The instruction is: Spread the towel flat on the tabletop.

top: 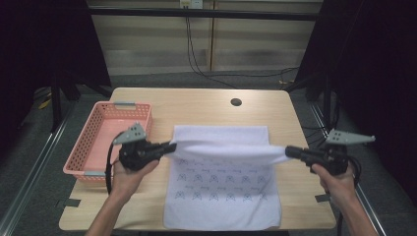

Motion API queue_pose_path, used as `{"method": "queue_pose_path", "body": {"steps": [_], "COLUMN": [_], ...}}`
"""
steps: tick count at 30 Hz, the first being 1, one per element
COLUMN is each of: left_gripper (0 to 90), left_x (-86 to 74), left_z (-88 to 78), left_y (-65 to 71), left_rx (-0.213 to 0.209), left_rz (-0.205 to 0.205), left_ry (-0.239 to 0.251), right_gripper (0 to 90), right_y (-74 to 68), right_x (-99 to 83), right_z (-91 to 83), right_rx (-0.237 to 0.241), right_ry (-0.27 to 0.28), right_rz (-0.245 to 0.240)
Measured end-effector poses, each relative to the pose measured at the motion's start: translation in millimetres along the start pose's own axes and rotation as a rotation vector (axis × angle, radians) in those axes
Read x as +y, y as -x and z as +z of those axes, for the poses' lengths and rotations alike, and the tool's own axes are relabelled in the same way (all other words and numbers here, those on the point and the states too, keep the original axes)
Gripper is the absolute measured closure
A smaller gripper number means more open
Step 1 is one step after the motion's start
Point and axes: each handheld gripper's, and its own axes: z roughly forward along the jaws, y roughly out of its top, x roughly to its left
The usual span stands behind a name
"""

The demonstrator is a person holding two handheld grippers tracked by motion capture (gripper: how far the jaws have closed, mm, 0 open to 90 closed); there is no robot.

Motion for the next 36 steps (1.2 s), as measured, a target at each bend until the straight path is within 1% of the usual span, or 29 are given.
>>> {"method": "queue_pose_path", "body": {"steps": [1,3,4,5,8,9,10,11,12,13,14,16,17,18,20,21,22,23,25,26,27,28,30,31,32,33,34,35,36], "left_gripper": [86.6,86.3,85.8,85.2,83.4,83.4,82.7,82.5,83.0,83.7,83.7,83.5,82.9,81.8,80.0,79.8,79.4,78.3,78.1,77.6,77.2,76.5,71.4,66.5,64.2,61.5,60.1,58.1,57.2], "left_x": [-8.8,-29.6,-38.4,-46.1,-66.4,-71.6,-76.1,-79.8,-82.6,-85.2,-87.5,-91.6,-92.7,-94.9,-95.7,-95.3,-94.5,-94.0,-94.4,-94.7,-95.1,-95.4,-95.1,-94.8,-94.3,-93.8,-92.0,-90.4,-87.3], "left_z": [1.3,2.7,2.8,2.6,4.7,6.5,8.0,9.0,9.4,9.5,9.2,7.4,6.4,5.3,5.0,5.8,7.0,8.0,7.9,7.0,4.6,0.5,-6.5,-9.6,-11.7,-13.8,-13.9,-13.0,-10.3], "left_y": [1.7,6.1,8.3,10.3,11.7,12.7,14.2,15.0,16.4,18.1,18.8,19.5,19.6,21.3,23.8,25.2,25.6,26.2,28.6,29.0,29.1,29.0,27.8,27.5,26.5,24.8,21.6,20.0,16.7], "left_rx": [0.001,-0.025,-0.031,-0.031,-0.069,-0.077,-0.083,-0.111,-0.123,-0.115,-0.121,-0.134,-0.133,-0.145,-0.147,-0.162,-0.19,-0.191,-0.197,-0.197,-0.198,-0.202,-0.165,-0.156,-0.149,-0.142,-0.142,-0.137,-0.118], "left_rz": [-0.003,-0.029,-0.031,-0.02,-0.062,-0.064,-0.062,-0.066,-0.062,-0.059,-0.065,-0.067,-0.06,-0.057,-0.047,-0.054,-0.05,-0.048,-0.038,-0.04,-0.031,-0.039,-0.06,-0.068,-0.072,-0.085,-0.092,-0.092,-0.093], "left_ry": [-0.016,-0.042,-0.062,-0.08,-0.13,-0.159,-0.18,-0.198,-0.216,-0.23,-0.24,-0.256,-0.264,-0.273,-0.289,-0.291,-0.301,-0.312,-0.325,-0.329,-0.333,-0.329,-0.302,-0.292,-0.275,-0.242,-0.218,-0.207,-0.195], "right_gripper": [84.3,84.2,84.1,84.0,83.7,83.5,83.3,83.3,83.1,82.8,82.6,82.3,81.9,81.4,75.9,75.9,76.0,75.9,72.6,71.3,70.1,69.2,61.9,57.7,59.0,58.9,59.0,58.3,57.4], "right_y": [-1.6,-4.4,-5.7,-7.6,-13.9,-16.4,-17.5,-18.3,-19.4,-20.8,-22.0,-24.9,-27.1,-28.2,-31.9,-33.7,-36.6,-39.0,-40.3,-41.8,-43.1,-44.2,-46.4,-45.9,-44.7,-43.9,-41.5,-37.2,-34.9], "right_x": [-10.9,-28.7,-38.0,-46.8,-67.8,-76.1,-82.3,-87.8,-92.0,-95.2,-97.6,-99.8,-100.3,-100.8,-103.4,-104.7,-106.3,-106.0,-104.1,-104.1,-104.5,-105.2,-104.3,-104.1,-103.7,-103.1,-101.9,-99.3,-97.4], "right_z": [0.8,2.0,3.1,5.0,10.4,12.9,14.8,16.8,18.4,19.2,19.3,17.9,16.1,15.3,15.7,15.9,15.2,14.1,12.4,12.1,11.8,11.0,6.6,5.1,3.6,3.1,3.7,6.4,8.3], "right_rx": [0.0,0.01,0.017,0.024,0.039,0.035,0.038,0.039,0.04,0.038,0.034,0.047,0.05,0.055,0.092,0.093,0.087,0.085,0.113,0.132,0.132,0.134,0.15,0.129,0.113,0.108,0.088,0.07,0.056], "right_ry": [-0.025,-0.054,-0.071,-0.089,-0.143,-0.172,-0.19,-0.208,-0.234,-0.253,-0.264,-0.272,-0.273,-0.278,-0.319,-0.336,-0.34,-0.34,-0.333,-0.347,-0.356,-0.36,-0.339,-0.321,-0.309,-0.293,-0.271,-0.258,-0.255], "right_rz": [0.009,0.028,0.036,0.043,0.048,0.038,0.045,0.043,0.042,0.042,0.039,0.038,0.043,0.04,0.049,0.043,0.038,0.025,0.034,0.024,0.018,0.017,0.038,0.06,0.079,0.076,0.069,0.069,0.064]}}
